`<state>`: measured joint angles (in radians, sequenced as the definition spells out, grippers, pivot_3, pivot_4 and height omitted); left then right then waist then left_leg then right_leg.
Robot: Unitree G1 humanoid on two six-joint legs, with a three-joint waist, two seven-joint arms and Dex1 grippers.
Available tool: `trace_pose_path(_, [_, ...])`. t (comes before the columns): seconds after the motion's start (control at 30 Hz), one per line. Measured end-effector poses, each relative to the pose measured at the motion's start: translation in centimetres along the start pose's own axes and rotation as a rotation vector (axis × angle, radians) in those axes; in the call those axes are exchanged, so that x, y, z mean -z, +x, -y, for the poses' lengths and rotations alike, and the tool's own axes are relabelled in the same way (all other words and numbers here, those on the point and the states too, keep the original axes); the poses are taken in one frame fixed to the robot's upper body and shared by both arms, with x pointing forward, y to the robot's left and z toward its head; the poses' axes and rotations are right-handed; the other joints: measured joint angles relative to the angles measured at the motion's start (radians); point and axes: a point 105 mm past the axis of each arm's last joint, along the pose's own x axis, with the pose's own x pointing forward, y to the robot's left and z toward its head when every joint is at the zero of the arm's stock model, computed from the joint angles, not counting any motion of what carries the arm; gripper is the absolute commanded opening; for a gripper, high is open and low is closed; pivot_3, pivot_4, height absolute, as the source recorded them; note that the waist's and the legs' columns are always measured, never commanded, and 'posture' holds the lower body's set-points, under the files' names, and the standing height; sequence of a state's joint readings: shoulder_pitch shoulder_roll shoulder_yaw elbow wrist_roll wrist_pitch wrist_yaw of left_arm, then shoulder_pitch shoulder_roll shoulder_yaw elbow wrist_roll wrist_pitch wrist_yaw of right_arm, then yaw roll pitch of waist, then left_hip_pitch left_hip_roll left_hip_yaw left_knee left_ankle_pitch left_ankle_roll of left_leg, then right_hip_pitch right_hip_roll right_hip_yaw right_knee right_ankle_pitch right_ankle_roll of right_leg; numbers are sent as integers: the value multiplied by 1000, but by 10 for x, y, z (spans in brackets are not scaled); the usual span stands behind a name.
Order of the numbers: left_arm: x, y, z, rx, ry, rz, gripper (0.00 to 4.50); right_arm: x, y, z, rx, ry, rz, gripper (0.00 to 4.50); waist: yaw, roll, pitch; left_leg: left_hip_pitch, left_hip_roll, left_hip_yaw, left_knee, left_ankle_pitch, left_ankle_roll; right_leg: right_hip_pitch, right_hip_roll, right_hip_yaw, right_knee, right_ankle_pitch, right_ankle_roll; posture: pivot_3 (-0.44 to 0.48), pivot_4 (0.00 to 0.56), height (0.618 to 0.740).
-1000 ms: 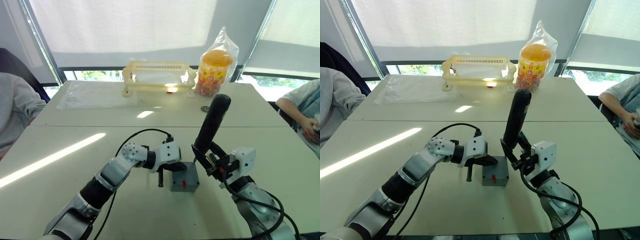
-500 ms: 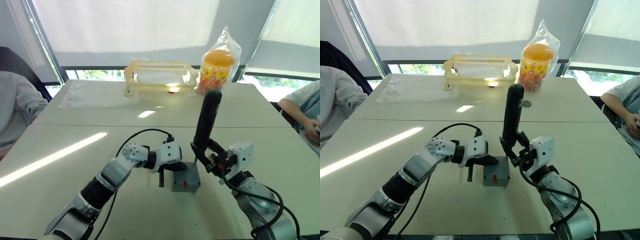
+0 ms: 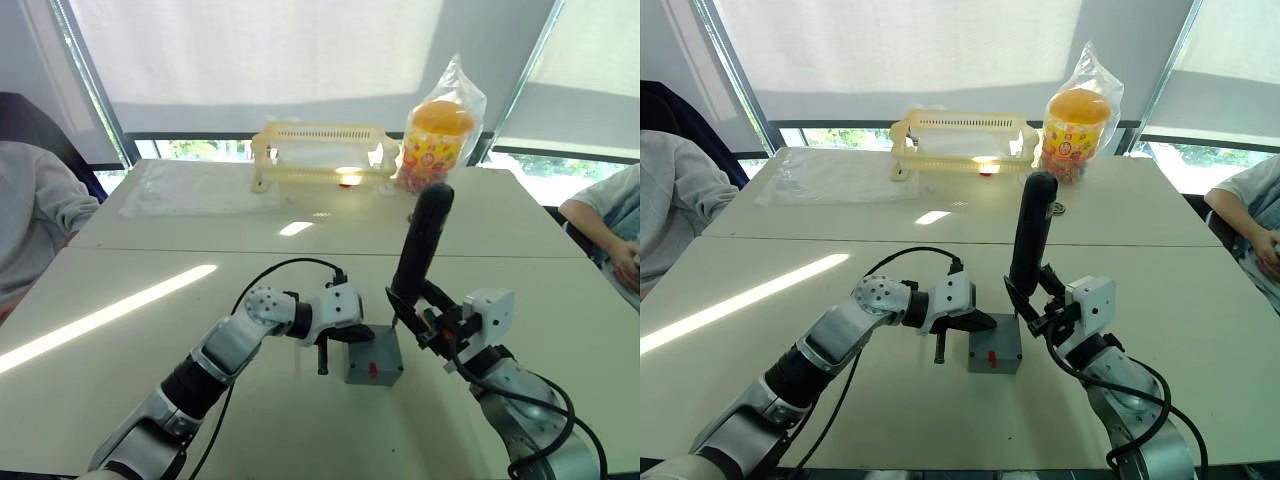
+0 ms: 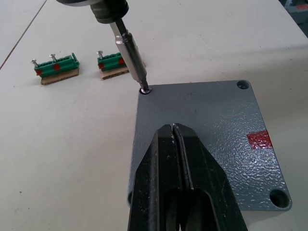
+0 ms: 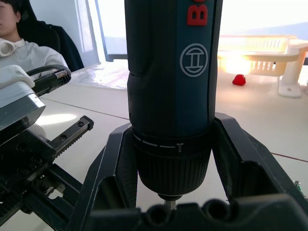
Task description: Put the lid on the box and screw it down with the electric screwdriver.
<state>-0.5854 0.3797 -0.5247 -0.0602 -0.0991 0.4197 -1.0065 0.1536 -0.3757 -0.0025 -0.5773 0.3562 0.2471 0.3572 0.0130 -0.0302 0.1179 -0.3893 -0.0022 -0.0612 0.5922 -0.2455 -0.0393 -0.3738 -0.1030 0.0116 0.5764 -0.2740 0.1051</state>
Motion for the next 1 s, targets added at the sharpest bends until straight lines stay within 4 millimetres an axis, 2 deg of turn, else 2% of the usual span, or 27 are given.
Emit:
trace_pose_path(0.83, [1, -1, 0, 0, 0, -4, 0, 3, -3, -1, 3, -2, 34, 1775, -1, 0, 0, 0, 0, 0, 0, 0, 0, 1, 0, 0, 0, 0, 0, 0, 150, 740])
trace_pose_path(1.0, [-2, -1, 0, 1, 17, 8, 0, -1, -13, -4, 21, -4, 48, 1775, 0, 1, 1, -1, 0, 0, 0, 0, 0, -4, 0, 0, 0, 0, 0, 0, 150, 740])
